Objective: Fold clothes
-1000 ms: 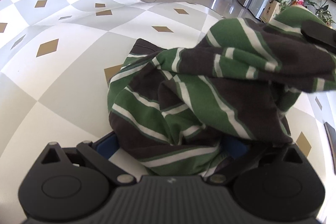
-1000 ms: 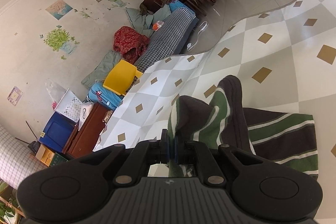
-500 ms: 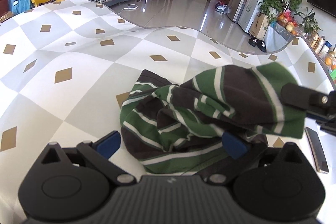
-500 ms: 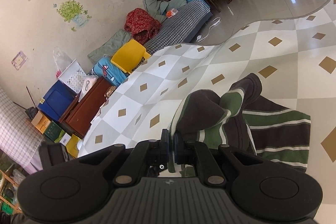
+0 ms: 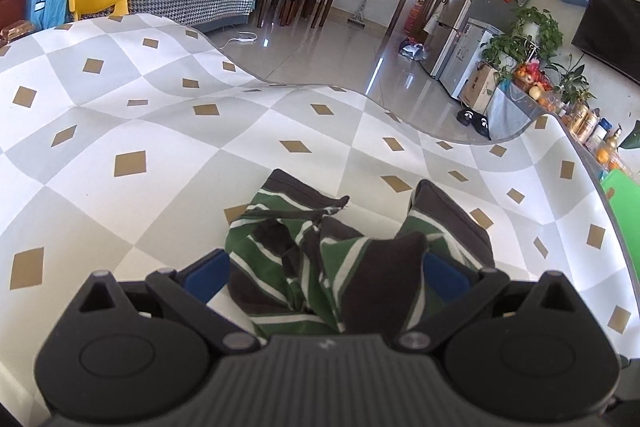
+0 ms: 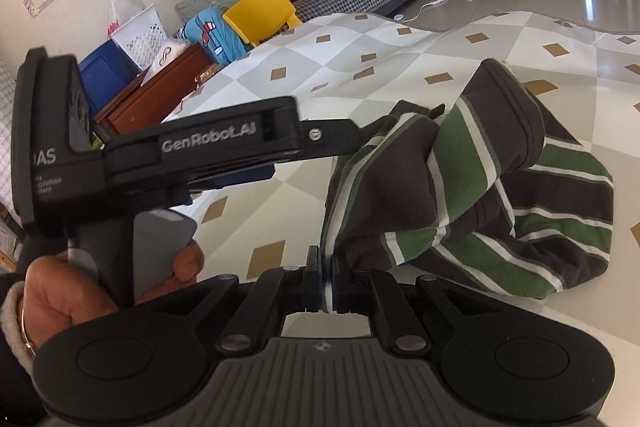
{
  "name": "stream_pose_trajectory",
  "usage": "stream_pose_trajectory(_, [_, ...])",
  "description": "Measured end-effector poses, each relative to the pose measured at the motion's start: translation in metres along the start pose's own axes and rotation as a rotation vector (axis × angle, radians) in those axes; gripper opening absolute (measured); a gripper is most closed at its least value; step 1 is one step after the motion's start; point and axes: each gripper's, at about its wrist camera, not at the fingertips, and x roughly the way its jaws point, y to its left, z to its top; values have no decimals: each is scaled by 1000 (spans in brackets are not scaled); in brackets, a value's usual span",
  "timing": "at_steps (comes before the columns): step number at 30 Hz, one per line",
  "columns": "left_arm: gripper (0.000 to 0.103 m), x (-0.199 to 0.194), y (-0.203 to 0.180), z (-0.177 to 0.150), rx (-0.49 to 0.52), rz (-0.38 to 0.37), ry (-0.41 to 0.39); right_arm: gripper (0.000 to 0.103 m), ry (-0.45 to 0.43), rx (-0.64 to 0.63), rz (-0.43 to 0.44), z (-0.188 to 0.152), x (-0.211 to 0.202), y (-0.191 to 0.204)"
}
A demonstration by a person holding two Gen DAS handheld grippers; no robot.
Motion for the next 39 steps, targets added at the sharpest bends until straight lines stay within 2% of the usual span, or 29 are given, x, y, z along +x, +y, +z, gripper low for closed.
stream_pose_trajectory(4, [103, 26, -1, -12, -9, -1, 75, 8, 42, -60, -13, -8, 6, 7])
stream_pose_trajectory(7, [103, 44, 3, -22, -13, 42, 125, 8, 63, -109, -17, -10, 5, 12])
stream_pose_trajectory(10, [103, 56, 6, -30, 1, 108, 161, 21, 52, -153, -14, -6, -6, 15])
stream_pose_trajectory(12, [103, 61, 7, -34, 6, 126, 176, 28, 26, -175, -14, -3, -15, 15])
stream_pose_trajectory(15, [103, 60, 12, -40, 26, 149, 181, 33, 14, -172, -24, 4, -24, 12])
stream_pose_trajectory(20, [103, 65, 16, -45, 24, 175, 209, 36, -8, -157, -73, 9, -35, 7])
stream_pose_trajectory(23, [103, 65, 18, -44, 4, 181, 226, 41, -46, -115, -111, 14, -40, 1])
stream_pose_trajectory(28, [103, 67, 18, -50, 21, 193, 244, 46, -131, -3, -225, 26, -36, -17])
stream_pose_trajectory(34, [103, 66, 17, -55, 50, 203, 251, 48, -172, 109, -309, 42, -18, -39])
stream_pose_trajectory(36, [103, 66, 18, -55, 53, 201, 252, 49, -179, 147, -324, 46, -11, -46])
stream_pose_trajectory(39, [103, 66, 18, -56, 60, 199, 256, 49, -184, 221, -294, 49, -1, -56])
